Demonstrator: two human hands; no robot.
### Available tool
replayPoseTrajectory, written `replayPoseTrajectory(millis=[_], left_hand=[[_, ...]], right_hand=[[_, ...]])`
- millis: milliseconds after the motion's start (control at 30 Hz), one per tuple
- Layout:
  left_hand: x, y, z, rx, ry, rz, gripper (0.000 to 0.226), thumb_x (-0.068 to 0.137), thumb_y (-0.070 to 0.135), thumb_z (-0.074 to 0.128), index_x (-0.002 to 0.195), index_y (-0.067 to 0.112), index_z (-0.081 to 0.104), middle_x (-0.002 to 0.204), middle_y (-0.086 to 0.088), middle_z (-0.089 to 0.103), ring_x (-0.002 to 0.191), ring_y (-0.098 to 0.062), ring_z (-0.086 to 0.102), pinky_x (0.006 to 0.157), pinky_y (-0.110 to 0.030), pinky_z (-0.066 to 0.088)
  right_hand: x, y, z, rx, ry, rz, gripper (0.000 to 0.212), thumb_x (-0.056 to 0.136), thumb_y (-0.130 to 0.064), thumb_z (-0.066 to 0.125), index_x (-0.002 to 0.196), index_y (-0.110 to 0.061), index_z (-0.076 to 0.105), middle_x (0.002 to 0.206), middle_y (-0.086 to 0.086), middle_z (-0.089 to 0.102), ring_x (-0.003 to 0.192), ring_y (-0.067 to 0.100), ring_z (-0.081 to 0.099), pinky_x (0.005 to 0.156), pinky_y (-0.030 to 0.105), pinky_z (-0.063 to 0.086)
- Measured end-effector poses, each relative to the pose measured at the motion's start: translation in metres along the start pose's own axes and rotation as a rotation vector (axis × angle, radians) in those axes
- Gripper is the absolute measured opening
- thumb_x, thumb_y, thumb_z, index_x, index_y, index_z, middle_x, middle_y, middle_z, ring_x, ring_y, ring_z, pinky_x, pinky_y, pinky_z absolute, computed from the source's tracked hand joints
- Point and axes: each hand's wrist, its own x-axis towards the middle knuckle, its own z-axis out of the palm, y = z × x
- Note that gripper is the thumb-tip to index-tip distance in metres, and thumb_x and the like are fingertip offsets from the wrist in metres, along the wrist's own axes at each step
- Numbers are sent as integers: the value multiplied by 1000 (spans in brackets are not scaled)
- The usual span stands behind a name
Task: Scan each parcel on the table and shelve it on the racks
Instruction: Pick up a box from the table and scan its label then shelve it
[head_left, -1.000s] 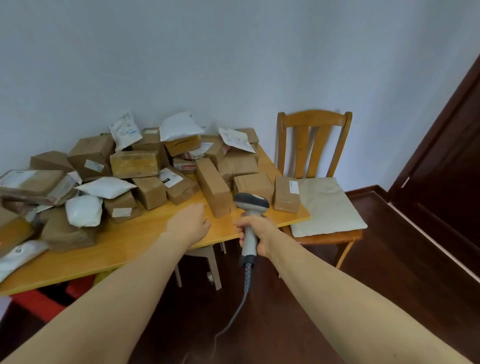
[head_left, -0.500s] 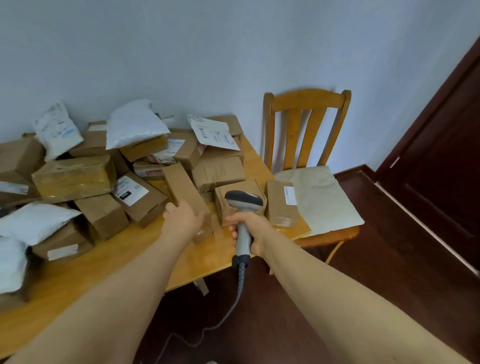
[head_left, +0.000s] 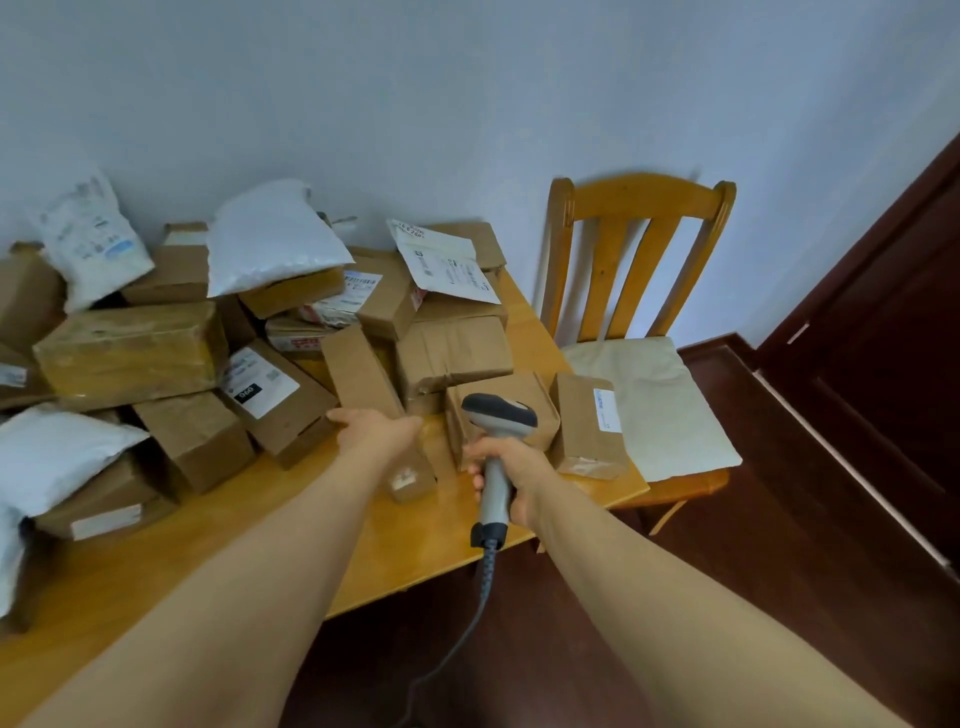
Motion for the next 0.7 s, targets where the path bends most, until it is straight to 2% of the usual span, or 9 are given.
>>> replayPoseTrajectory(millis=[67, 100, 167, 333, 400, 467, 533, 633, 700], left_hand=[[-5, -1, -23, -102, -94, -36, 102, 70, 28, 75, 150, 7, 15, 138, -24, 41, 119, -42, 49, 96, -49, 49], [-12, -2, -36, -156, -155, -52, 90, 64, 26, 75, 142, 9, 32, 129, -22, 48, 110, -40, 55, 90, -49, 52], [-29, -7, -58, -300, -269, -97, 66, 62, 17, 72, 123, 12, 48, 117, -20, 58, 101, -36, 61, 87, -46, 54], [-73, -23, -97, -526, -342, -71, 62, 59, 2, 56, 120, 11, 52, 101, -14, 63, 87, -30, 62, 67, -36, 51], [-86, -32, -109, -545, -324, -41, 60, 60, 2, 51, 119, 12, 53, 102, -13, 59, 87, -29, 57, 68, -34, 47], [-93, -42, -121, -577, -302, -16, 55, 60, 3, 47, 113, 13, 54, 101, -11, 57, 87, -27, 54, 71, -32, 43], [-97, -50, -131, -620, -279, 0, 50, 58, 3, 45, 106, 12, 55, 97, -10, 57, 86, -27, 53, 73, -32, 40], [-104, -57, -143, -674, -249, 26, 45, 58, 3, 42, 100, 13, 57, 94, -9, 59, 84, -27, 52, 72, -31, 38], [-109, -61, -150, -711, -241, 48, 47, 56, 4, 43, 100, 13, 58, 93, -9, 60, 84, -27, 52, 73, -31, 38]], right_hand=[[0, -3, 2, -19, -20, 7, 14, 87, -3, 62, 75, -7, 55, 48, 2, 54, 36, 11, 46, 45, 21, 41], [-2, -5, 3, -29, -29, 10, 15, 88, -3, 61, 75, -7, 55, 48, 2, 54, 36, 11, 46, 44, 21, 41], [-4, -7, 5, -43, -44, 13, 16, 87, -1, 62, 74, -7, 54, 49, 4, 54, 37, 12, 47, 43, 21, 42], [-9, -16, 18, -74, -80, -3, 10, 85, -3, 65, 82, -7, 57, 63, 7, 58, 49, 15, 54, 47, 24, 46], [-10, -19, 28, -93, -90, -31, 11, 83, -8, 71, 87, -8, 60, 71, 7, 61, 59, 17, 57, 54, 28, 48], [-15, -22, 40, -103, -128, -65, 24, 79, -15, 76, 98, -10, 63, 86, 8, 66, 73, 19, 62, 64, 30, 51], [-20, -25, 52, -92, -187, -99, 34, 79, -17, 77, 109, -9, 62, 102, 12, 67, 84, 22, 64, 67, 31, 51], [-27, -27, 68, -51, -279, -135, 37, 80, -14, 77, 112, -5, 62, 98, 14, 68, 82, 25, 65, 65, 33, 53], [-30, -26, 77, -29, -325, -157, 45, 74, -12, 81, 115, -4, 63, 100, 17, 71, 87, 30, 68, 70, 38, 56]])
